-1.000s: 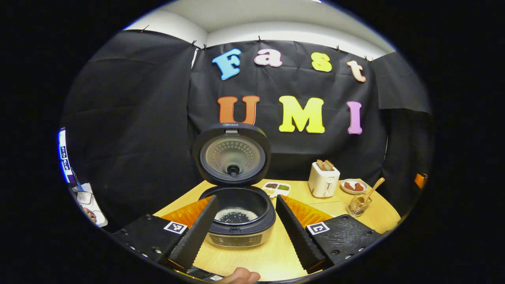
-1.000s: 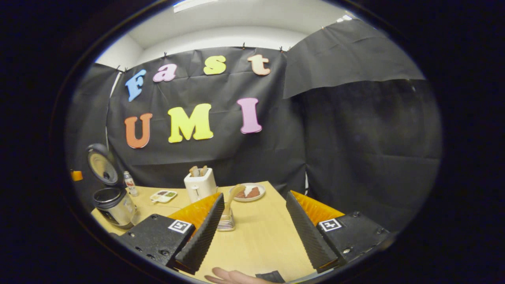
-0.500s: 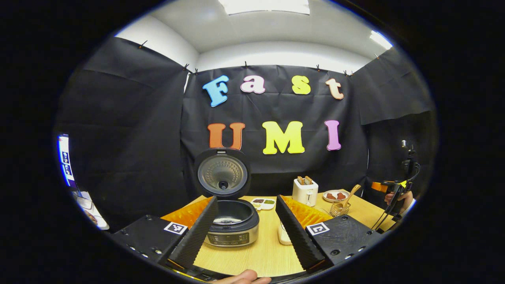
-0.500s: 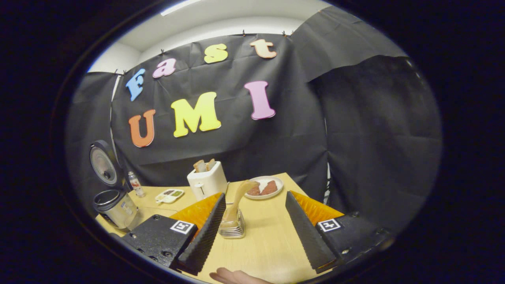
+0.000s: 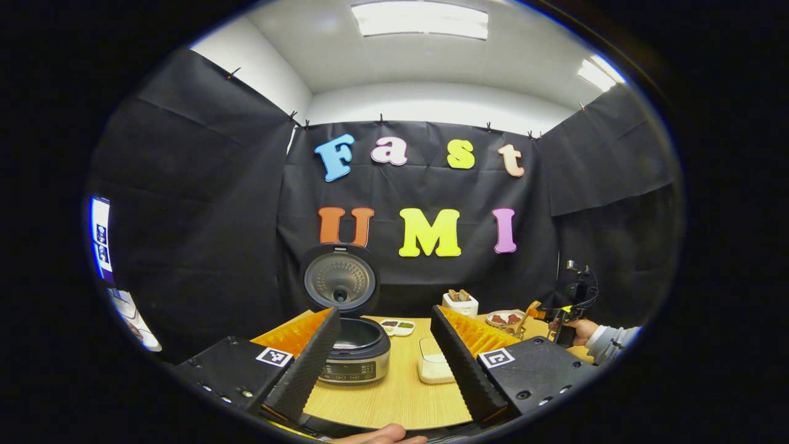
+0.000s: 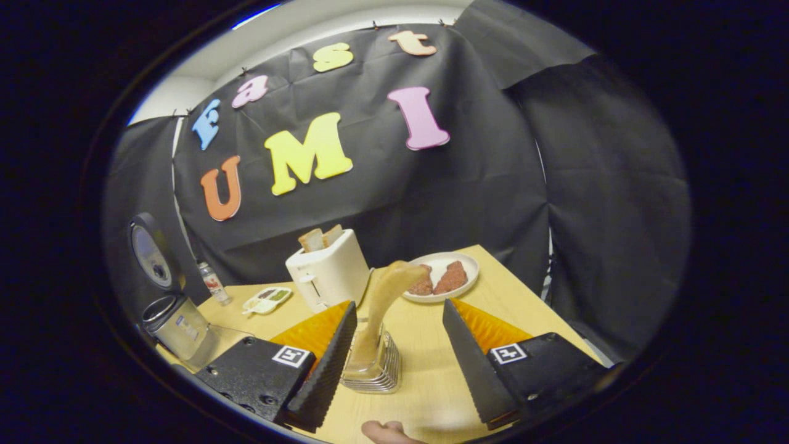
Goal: Close the left gripper, press the button to open the rice cooker; take a wooden spoon from the chopstick holder with the right hand, scoop a spoonful of rice and pour it into the rice cooker, then put the wooden spoon back into the chopstick holder.
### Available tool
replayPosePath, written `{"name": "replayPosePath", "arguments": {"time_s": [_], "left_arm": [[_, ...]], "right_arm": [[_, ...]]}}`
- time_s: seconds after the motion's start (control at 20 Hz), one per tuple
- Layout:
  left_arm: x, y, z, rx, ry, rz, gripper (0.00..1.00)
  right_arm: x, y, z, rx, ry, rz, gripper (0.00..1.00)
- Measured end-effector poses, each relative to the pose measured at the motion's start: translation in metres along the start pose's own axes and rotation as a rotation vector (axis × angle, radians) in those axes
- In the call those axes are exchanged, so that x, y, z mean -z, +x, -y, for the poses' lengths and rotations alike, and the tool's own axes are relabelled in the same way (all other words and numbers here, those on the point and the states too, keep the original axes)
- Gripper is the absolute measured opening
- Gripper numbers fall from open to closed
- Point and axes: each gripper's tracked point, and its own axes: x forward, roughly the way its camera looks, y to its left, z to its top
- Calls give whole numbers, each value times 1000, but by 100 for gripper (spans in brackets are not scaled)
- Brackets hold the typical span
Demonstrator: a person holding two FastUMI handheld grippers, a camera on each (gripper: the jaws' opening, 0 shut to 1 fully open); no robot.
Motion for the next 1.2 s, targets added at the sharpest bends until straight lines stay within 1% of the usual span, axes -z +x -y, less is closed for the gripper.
{"name": "replayPosePath", "arguments": {"time_s": [0.05,0.1,0.15,0.2,0.25,0.3,0.35,0.4,0.45,0.5,0.6,0.7,0.8,1.0,1.15,1.2], "left_arm": [[2,0,-2,0,1,-1,94],[5,1,-2,2,2,-6,94],[7,1,-2,7,0,-15,94],[11,3,-1,11,-3,-22,94],[13,4,-2,10,2,-30,94],[18,5,-5,4,12,-39,94],[21,5,-7,-1,22,-50,94],[23,5,-8,0,28,-62,94],[25,3,-7,6,28,-70,94],[26,2,-6,14,27,-71,94],[23,-1,-5,28,32,-64,94],[20,-6,-7,33,46,-47,94],[17,-11,-8,30,71,-27,94],[17,-18,-20,-14,117,-22,94],[25,-17,-32,-61,107,-52,95],[27,-17,-32,-65,97,-64,95]], "right_arm": [[1,8,-2,2,6,-1,84],[1,15,-6,-8,14,13,88],[-2,23,-15,-42,38,25,84],[1,31,-20,-61,52,8,77],[5,40,-16,-31,71,-20,70],[10,47,-18,-31,94,-44,72],[12,52,-21,-37,105,-62,63],[6,55,-20,-18,109,-40,56],[5,52,-20,0,127,-22,30],[-3,50,-28,-5,127,-10,22],[-14,41,-40,-18,90,27,18],[-32,28,-46,-6,45,80,17],[-53,13,-59,-17,-5,120,17],[-80,-11,-92,-28,-101,164,17],[-100,-41,-112,-7,-92,228,16],[-101,-50,-128,-21,-98,240,16]]}}
